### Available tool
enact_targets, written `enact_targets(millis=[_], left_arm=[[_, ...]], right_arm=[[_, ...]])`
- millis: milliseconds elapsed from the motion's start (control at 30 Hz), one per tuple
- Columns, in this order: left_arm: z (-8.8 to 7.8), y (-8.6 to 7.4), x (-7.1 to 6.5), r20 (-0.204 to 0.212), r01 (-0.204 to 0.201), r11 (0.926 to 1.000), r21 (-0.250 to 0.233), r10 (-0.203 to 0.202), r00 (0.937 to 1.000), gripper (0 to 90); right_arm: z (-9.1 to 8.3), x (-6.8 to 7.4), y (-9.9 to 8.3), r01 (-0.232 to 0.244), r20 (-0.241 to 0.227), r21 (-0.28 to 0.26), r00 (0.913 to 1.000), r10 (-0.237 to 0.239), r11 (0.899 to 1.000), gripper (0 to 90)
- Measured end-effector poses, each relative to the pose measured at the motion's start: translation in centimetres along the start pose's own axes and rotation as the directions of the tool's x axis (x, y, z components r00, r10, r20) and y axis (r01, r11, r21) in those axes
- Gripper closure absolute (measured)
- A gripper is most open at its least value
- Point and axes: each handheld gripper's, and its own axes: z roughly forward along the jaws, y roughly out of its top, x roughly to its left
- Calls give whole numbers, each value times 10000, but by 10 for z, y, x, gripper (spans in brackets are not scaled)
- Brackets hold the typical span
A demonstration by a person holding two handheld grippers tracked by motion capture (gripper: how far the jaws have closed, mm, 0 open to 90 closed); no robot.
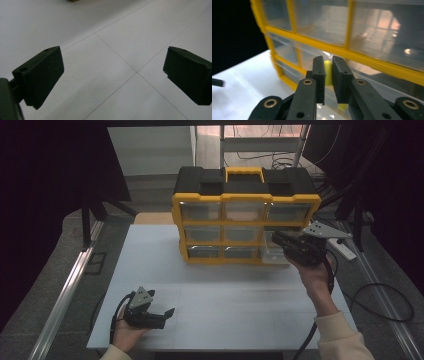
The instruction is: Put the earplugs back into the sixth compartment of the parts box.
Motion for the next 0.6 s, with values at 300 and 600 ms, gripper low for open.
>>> enact_targets(millis=[300,600], left_arm=[[0,0,0,-29,-22,10000,5,22,10000,29],[0,0,0,-31,-22,10000,16,23,10000,30]], right_arm=[[6,-20,-2,-96,819,329,9966,69,9994,800],[8,-27,-3,-36,1167,372,9932,-7,9993,590]])
